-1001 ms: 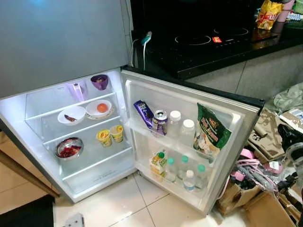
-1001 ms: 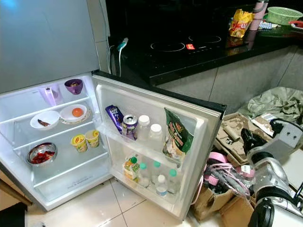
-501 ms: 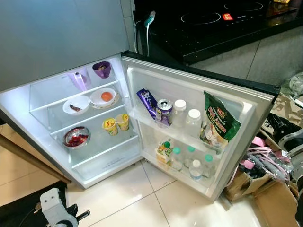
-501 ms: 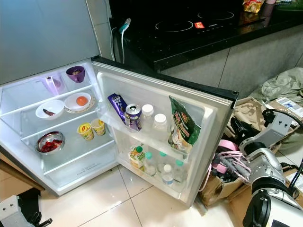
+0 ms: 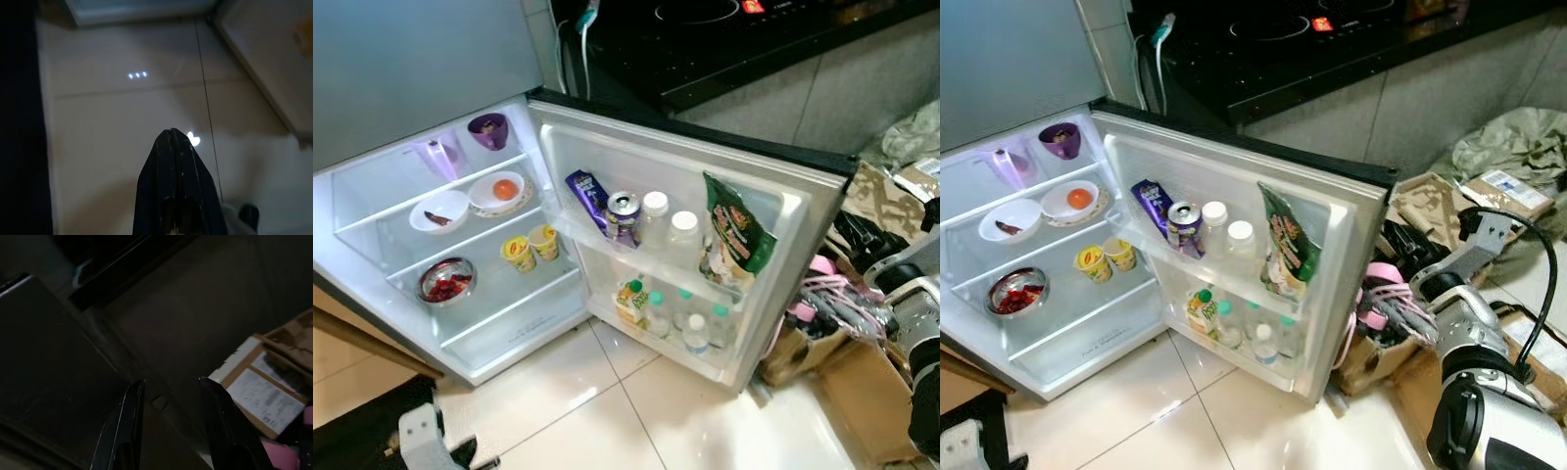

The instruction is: Restocking fridge

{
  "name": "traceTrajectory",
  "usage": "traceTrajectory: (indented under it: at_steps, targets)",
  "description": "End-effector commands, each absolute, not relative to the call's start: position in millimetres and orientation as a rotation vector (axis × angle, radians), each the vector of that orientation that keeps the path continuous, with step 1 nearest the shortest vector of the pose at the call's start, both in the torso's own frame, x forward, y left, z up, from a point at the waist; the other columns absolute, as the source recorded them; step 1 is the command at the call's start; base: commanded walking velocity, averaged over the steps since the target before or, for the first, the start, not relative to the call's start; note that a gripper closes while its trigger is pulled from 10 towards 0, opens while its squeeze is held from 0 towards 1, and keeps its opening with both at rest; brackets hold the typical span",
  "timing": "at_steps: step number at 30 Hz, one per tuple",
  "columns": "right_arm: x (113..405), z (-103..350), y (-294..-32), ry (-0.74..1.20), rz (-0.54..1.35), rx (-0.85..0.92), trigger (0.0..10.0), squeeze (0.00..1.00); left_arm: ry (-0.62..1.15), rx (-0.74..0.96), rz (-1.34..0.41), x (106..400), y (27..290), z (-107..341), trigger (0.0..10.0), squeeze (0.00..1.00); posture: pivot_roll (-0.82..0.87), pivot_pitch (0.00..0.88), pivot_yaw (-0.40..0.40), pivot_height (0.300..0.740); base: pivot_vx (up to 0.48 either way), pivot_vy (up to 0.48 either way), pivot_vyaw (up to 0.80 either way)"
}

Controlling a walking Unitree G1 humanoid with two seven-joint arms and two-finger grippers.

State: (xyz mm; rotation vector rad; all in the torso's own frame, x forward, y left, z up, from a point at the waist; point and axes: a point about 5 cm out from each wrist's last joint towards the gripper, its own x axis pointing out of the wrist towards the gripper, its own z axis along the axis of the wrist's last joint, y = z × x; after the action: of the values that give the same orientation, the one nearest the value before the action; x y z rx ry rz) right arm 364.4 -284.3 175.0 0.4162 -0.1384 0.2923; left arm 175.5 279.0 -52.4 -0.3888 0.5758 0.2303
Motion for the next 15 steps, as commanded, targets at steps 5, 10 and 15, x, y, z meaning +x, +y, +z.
traceTrajectory:
  at_steps: [5,10,15]
  targets:
    - [369.3,178.9,-242.2,-0.098,0.657,0.342,10.0,0.00,0.671,-0.381,0.180,161.6,263.0,-66.2,10.0,0.00,0.00,0.207,0.084,0.740,0.000,0.000,0.00]
    - [357.3,177.0,-216.3,-0.061,1.030,0.264,10.0,0.00,0.766,-0.371,0.149,147.4,248.1,-78.4,10.0,0.00,-0.03,0.184,0.072,0.740,0.000,0.000,0.00]
    - [342.0,160.4,-190.1,0.018,1.256,0.222,10.0,0.00,0.823,-0.376,0.156,137.2,240.3,-85.7,10.0,0.00,-0.06,0.152,0.057,0.740,0.000,0.000,0.00]
